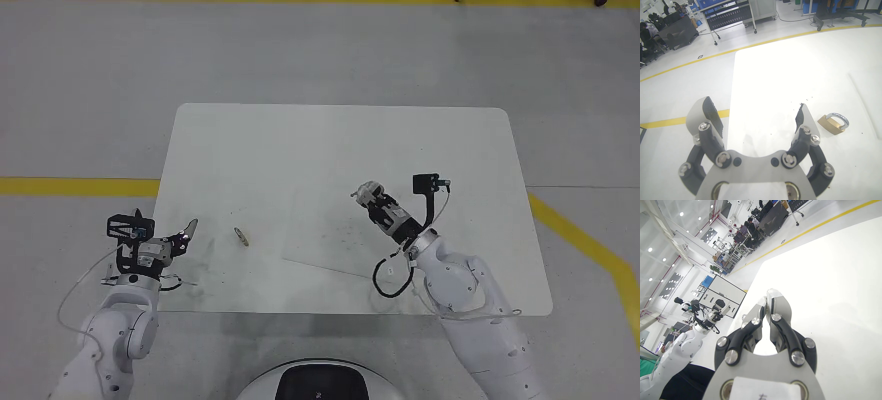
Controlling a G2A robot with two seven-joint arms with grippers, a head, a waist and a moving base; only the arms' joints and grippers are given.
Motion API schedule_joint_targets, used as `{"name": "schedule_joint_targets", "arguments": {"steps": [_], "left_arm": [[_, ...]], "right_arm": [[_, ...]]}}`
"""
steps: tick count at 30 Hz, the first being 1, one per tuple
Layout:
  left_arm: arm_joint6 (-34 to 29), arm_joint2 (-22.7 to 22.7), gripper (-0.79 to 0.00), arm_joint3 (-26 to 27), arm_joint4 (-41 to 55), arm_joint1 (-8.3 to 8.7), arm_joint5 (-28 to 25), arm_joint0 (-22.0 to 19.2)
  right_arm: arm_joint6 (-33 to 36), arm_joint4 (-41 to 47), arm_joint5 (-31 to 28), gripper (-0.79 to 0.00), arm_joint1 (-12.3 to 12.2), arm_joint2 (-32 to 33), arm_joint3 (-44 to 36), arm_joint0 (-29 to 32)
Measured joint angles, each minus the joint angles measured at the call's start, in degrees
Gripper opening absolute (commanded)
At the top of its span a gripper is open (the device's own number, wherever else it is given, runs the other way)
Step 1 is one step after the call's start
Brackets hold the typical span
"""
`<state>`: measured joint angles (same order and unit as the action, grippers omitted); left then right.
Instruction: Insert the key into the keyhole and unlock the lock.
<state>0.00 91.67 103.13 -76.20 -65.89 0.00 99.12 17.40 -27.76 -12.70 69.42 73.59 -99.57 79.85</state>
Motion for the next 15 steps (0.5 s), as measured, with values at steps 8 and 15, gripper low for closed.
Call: {"name": "schedule_joint_targets", "arguments": {"steps": [8, 15], "left_arm": [[1.98, 1.67, 0.0, 1.62, 4.36, -0.19, -0.63, -0.25], [-8.71, 0.56, 0.0, 1.4, 42.66, -0.55, -21.58, -4.55]], "right_arm": [[-0.42, 2.64, -0.55, -0.785, 0.18, -0.3, 0.41, 0.67], [-0.54, 12.72, -2.32, -0.785, 0.73, -1.12, 1.05, -0.44]]}}
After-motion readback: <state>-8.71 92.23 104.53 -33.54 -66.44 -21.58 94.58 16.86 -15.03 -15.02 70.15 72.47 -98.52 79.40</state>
